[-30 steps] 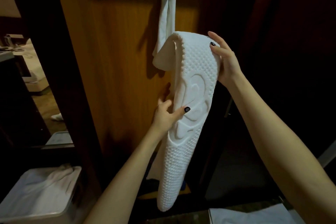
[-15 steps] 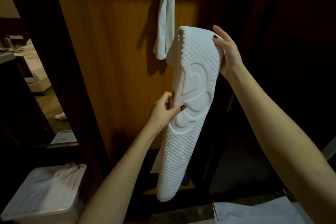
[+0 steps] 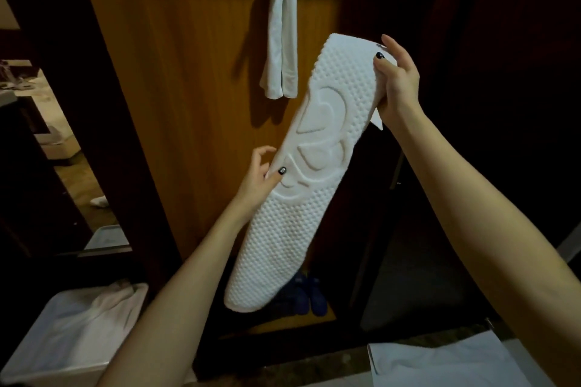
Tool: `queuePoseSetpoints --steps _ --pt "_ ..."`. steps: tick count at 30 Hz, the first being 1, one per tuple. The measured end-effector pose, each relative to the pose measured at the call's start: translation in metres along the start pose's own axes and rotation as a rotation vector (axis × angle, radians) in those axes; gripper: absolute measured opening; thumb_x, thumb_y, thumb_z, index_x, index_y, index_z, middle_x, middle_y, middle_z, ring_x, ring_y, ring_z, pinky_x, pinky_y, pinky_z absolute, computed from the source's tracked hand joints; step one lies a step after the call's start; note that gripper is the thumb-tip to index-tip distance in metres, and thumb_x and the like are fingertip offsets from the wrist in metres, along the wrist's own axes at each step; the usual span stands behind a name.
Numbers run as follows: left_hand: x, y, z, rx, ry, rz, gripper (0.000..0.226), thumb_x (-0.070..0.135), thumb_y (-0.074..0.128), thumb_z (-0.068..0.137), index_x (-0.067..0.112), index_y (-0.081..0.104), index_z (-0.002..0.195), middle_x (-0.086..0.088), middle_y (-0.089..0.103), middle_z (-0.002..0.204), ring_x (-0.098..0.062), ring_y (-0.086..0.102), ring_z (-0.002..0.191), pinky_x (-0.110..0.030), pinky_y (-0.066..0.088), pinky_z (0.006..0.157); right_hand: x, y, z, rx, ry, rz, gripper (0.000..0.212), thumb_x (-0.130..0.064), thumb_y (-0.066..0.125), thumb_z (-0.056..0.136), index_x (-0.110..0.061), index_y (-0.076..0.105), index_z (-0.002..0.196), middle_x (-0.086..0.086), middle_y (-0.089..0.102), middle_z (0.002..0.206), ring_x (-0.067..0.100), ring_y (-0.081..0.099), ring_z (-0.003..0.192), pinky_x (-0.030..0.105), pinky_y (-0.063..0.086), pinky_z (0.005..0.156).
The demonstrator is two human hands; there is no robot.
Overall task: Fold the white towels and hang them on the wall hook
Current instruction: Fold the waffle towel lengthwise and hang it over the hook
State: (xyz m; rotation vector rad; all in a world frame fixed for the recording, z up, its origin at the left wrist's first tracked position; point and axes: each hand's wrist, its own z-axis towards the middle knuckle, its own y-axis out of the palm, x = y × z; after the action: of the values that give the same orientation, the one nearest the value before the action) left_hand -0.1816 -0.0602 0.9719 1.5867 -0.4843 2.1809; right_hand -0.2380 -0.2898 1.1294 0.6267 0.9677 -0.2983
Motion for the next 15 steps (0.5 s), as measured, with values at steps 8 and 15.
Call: queuePoseSetpoints --steps 8,15 --pt "0.090 -0.066 0.064 -0.179 0.095 0.081 0.032 0.019 0.061 0.087 0.041 0.068 0.110 0.009 0.070 0.110 -0.010 0.067 0.099 -0.023 0.054 0.075 -0.024 0.004 0.039 0.024 -0.143 -0.153 0.047 -0.001 0.056 0.087 -0.019 0.056 0.130 0.002 0.056 0.127 0.024 0.059 0.115 0.044 0.053 0.096" --pt "0.163 -0.093 0.121 -0.317 0.104 0.177 0.049 0.035 0.078 0.070 0.041 0.065 0.117 0.026 0.058 0.126 -0.001 0.053 0.120 -0.019 0.052 0.085 -0.049 0.027 0.093 0.103 -0.216 -0.142 0.030 -0.008 0.060 0.087 -0.016 0.065 0.115 0.008 0.060 0.119 0.019 0.062 0.102 0.024 0.054 0.070"
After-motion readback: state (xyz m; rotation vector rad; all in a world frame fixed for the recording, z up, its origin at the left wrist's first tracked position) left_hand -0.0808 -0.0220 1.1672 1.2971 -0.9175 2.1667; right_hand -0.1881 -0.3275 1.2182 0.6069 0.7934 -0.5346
